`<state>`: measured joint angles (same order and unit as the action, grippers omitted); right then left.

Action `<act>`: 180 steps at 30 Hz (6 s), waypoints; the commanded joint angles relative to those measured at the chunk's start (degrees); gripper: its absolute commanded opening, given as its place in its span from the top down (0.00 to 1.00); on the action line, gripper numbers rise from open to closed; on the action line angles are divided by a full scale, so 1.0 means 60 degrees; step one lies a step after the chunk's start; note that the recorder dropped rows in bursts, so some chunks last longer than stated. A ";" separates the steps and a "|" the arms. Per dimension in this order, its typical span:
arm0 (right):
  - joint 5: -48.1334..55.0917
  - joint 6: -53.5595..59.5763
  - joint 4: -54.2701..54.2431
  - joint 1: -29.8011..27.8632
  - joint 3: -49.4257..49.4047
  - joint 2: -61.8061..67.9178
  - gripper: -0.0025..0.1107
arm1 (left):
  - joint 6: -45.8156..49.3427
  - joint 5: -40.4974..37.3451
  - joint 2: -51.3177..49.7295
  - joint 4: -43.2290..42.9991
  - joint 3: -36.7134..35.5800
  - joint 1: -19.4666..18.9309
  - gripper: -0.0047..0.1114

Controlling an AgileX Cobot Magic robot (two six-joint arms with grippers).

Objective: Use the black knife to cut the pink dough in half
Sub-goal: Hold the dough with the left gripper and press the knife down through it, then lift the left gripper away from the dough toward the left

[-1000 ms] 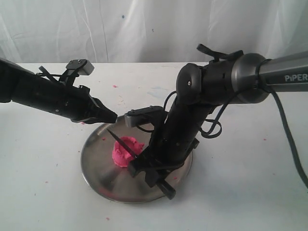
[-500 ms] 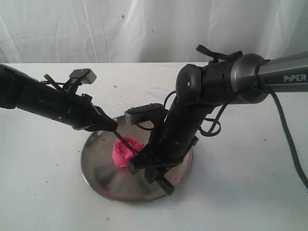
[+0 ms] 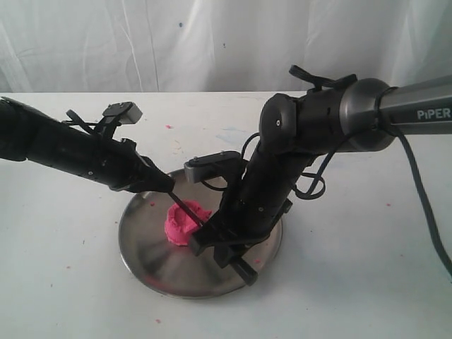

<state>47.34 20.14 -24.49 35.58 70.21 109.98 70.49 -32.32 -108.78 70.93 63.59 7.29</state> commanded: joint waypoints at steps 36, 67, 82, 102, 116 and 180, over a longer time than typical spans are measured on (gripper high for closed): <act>-0.0058 -0.0001 -0.0010 -0.0057 0.0093 0.0025 0.98 | 0.0058 -0.0524 -0.0924 0.0242 0.0358 -0.0139 0.96; 0.0176 -0.0001 -0.0135 -0.0057 0.0285 0.0147 0.98 | 0.0073 -0.0547 -0.1519 0.0012 0.0356 -0.0172 0.96; 0.0163 -0.0001 -0.0119 -0.0057 0.0285 0.0226 0.98 | 0.0073 -0.0629 -0.1519 0.0097 0.0356 -0.0251 0.96; 0.0202 -0.0001 -0.0119 -0.0057 0.0285 0.0679 0.98 | 0.0073 -0.0613 -0.1519 0.0097 0.0356 -0.0251 0.96; 0.0159 -0.0001 -0.0158 -0.0057 0.0332 0.0466 0.98 | 0.0073 -0.0571 -0.1688 0.0059 0.0356 -0.0251 0.96; 0.0103 -0.0139 0.0008 -0.0057 0.0291 0.0822 0.98 | 0.0178 -0.2582 -0.1258 0.1740 0.0752 -0.1558 0.96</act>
<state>47.58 19.57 -25.19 35.47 72.03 114.59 70.36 -44.55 -117.43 78.45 67.84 -1.92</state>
